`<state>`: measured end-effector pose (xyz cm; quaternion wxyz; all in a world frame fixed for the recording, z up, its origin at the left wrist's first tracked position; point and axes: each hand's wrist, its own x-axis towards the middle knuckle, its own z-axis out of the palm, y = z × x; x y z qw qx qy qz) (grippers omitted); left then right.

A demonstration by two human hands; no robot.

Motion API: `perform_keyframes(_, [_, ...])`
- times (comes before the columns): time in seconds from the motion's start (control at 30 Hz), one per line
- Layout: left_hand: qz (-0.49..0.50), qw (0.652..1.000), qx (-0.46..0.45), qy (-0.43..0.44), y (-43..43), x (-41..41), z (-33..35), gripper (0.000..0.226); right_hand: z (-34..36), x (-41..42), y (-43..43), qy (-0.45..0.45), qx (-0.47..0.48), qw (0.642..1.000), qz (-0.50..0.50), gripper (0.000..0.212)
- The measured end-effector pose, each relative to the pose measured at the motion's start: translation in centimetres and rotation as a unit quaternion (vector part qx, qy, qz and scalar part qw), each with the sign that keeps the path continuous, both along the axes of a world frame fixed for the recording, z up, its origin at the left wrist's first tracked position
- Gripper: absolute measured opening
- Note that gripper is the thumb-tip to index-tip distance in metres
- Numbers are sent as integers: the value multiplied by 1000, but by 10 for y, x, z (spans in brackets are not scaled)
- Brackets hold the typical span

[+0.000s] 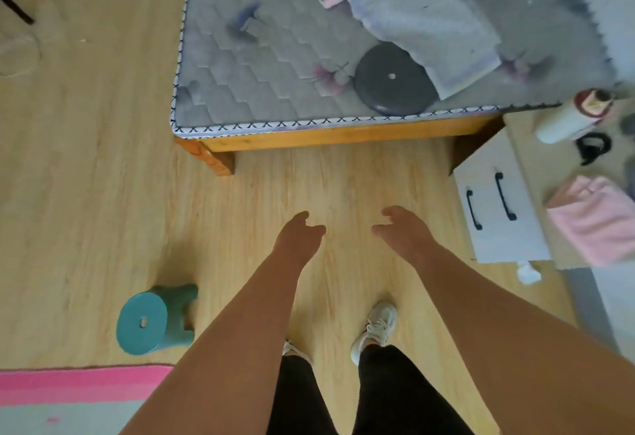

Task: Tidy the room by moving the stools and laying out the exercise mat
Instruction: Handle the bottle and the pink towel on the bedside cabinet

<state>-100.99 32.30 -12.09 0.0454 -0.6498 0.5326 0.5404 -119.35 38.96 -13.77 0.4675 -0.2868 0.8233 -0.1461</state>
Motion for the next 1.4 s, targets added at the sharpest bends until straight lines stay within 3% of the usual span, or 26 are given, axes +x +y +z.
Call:
perform_keyframes(0.33, [-170, 985, -18, 16, 39, -216, 13, 61, 15, -194, 90, 17, -25, 984, -178, 51])
perform_keyframes(0.63, [-344, 939, -16, 25, 39, -365, 5, 60, 12, -297, 121, 25, -17, 950, -311, 53])
perform_keyframes(0.9, [-412, 911, -6, 24, 9, -485, -9, 58, 3, -376, 114, 31, 9, 930, -365, 53])
perform_keyframes(1.1, [-413, 910, -38, -15, -19, -555, -15, 51, -1, -431, 92, 26, -2, 934, -357, 55])
perform_keyframes(1.4, [-293, 955, -35, -20, -70, -643, -47, 50, -37, -539, 21, 36, -26, 971, -236, 64])
